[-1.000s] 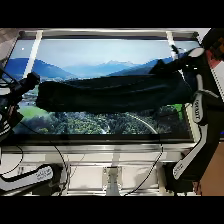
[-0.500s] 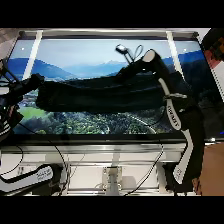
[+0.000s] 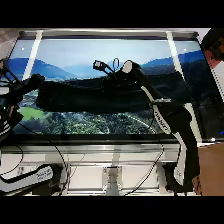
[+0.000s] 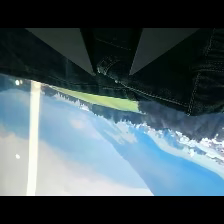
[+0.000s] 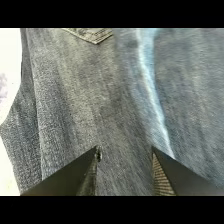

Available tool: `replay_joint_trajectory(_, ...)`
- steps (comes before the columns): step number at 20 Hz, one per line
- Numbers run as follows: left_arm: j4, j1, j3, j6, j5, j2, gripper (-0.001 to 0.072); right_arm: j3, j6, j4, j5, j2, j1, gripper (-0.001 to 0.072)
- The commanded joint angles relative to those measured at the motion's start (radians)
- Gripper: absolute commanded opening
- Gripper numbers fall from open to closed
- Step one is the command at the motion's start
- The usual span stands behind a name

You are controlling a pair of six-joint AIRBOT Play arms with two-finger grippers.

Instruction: Fold the clothes and pants, and hang the long-sleeved shirts on hangers.

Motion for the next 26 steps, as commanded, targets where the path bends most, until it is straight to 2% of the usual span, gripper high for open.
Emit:
replay_joint_trajectory(1, 0.0, 0.0, 0.001, 0.002, 0.0, 0.001, 0.0269, -0.001, -0.019, -0.016, -0.03, -0.029, 0.028, 0.038)
replay_joint_trajectory(7, 0.0, 0.0, 0.001, 0.002, 0.0, 0.001, 0.0269, 0.006, -0.018, -0.09, -0.085, -0.043, 0.028, 0.038)
replay_joint_trajectory(12, 0.0, 0.0, 0.001, 0.002, 0.0, 0.001, 0.0269, 0.005, -0.007, -0.092, -0.065, 0.0, 0.032, 0.0379)
replay_joint_trajectory(17, 0.0, 0.0, 0.001, 0.002, 0.0, 0.001, 0.0268, -0.001, -0.006, -0.101, -0.156, -0.011, 0.033, 0.038)
replay_joint_trajectory(24, 0.0, 0.0, 0.001, 0.002, 0.0, 0.001, 0.0268, -0.004, -0.006, -0.103, -0.166, -0.06, 0.031, 0.0372)
replay_joint_trajectory(25, 0.0, 0.0, 0.001, 0.002, 0.0, 0.001, 0.0269, -0.004, -0.006, -0.103, -0.165, -0.06, 0.031, 0.0294)
replay_joint_trajectory(26, 0.0, 0.0, 0.001, 0.002, 0.0, 0.001, 0.0269, -0.004, -0.007, -0.104, -0.168, -0.06, 0.031, 0.0156)
